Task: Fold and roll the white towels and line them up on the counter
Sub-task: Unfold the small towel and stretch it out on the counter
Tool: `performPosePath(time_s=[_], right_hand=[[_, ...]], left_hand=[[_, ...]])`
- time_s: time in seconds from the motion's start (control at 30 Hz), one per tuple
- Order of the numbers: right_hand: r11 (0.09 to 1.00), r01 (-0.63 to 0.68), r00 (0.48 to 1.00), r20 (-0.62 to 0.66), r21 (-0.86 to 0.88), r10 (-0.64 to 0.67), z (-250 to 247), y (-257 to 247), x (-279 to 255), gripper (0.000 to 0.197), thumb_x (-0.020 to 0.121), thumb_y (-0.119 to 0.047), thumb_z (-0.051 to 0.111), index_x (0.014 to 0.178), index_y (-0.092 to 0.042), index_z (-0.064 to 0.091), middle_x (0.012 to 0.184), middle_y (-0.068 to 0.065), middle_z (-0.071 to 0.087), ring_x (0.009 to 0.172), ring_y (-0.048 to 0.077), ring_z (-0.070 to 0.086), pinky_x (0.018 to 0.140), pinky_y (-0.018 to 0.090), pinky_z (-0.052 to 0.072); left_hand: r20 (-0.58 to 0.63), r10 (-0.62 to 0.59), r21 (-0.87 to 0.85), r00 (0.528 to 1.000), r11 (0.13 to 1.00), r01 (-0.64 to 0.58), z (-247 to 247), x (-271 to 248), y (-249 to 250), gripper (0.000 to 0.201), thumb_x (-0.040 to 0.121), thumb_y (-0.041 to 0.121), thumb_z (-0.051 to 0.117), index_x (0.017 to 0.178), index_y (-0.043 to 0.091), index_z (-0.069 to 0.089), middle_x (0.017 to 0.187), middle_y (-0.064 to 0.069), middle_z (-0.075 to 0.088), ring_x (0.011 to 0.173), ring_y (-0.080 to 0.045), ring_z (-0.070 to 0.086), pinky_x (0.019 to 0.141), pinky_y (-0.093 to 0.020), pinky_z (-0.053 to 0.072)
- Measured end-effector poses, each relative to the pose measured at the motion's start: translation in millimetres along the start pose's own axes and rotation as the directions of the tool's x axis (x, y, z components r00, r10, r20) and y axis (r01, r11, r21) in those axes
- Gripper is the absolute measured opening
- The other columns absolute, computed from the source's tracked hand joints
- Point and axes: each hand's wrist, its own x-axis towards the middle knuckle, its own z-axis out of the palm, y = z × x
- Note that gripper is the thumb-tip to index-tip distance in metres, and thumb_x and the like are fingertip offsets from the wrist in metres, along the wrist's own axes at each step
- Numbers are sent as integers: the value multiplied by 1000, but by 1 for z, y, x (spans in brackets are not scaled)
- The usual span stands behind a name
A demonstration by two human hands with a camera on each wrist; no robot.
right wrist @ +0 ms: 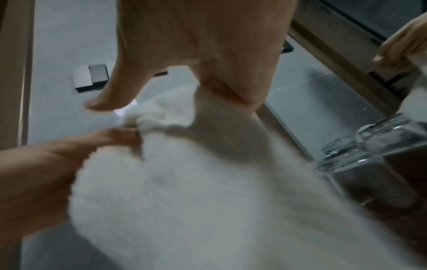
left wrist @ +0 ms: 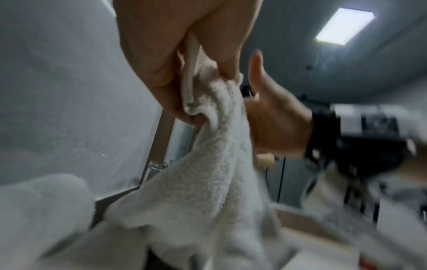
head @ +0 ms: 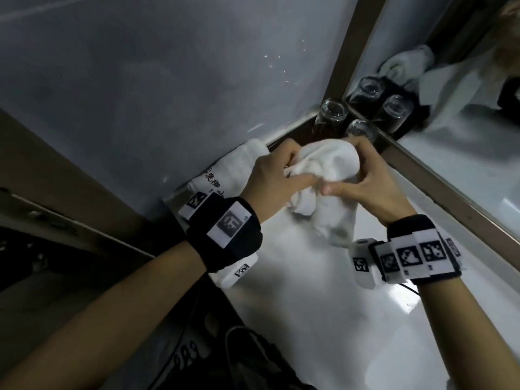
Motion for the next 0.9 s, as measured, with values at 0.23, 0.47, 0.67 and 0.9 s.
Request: performPosePath(time_s=[0.23, 0.47, 0.67, 0.9], right_hand=[[959, -268, 943, 179, -90, 280, 2, 49, -64, 20, 70, -27, 76, 89, -27, 72, 94, -13, 73, 92, 2, 67, 72, 4, 46], [880, -345, 930, -11, 328, 368, 9, 61, -110, 29, 97, -24, 43, 69, -20, 53, 52, -10, 50, 47, 6, 49, 51, 23, 49], [957, -275, 961, 3, 91, 276, -20, 57, -157, 28, 98, -24, 41, 70, -23, 46, 58, -14, 48, 51, 4, 42, 48, 14, 38], [955, -298, 933, -215, -16, 287, -81, 45, -164, 29, 98, -21, 41, 70, -18, 45, 53, -17, 55, 44, -10, 47, 43, 5, 38]], left_hand=[[115, -184, -789, 976, 580, 202, -14, -52, 12, 12, 84, 16, 55, 75, 15, 63, 59, 8, 66, 56, -5, 62, 50, -17, 49], [120, -429, -758, 895, 543, 362, -2, -118, -27, 18, 81, 27, 65, 92, 13, 67, 93, -7, 67, 86, -17, 64, 73, -29, 51], [281, -319, -613, 905, 666, 425, -4, -176, -41, 21, 75, 19, 67, 94, 12, 71, 89, -5, 73, 84, -15, 68, 67, -20, 54], [275, -288, -599, 917, 695, 397, -29, -175, -32, 24, 70, 7, 63, 93, 9, 70, 88, -13, 68, 79, -26, 61, 67, -30, 52]])
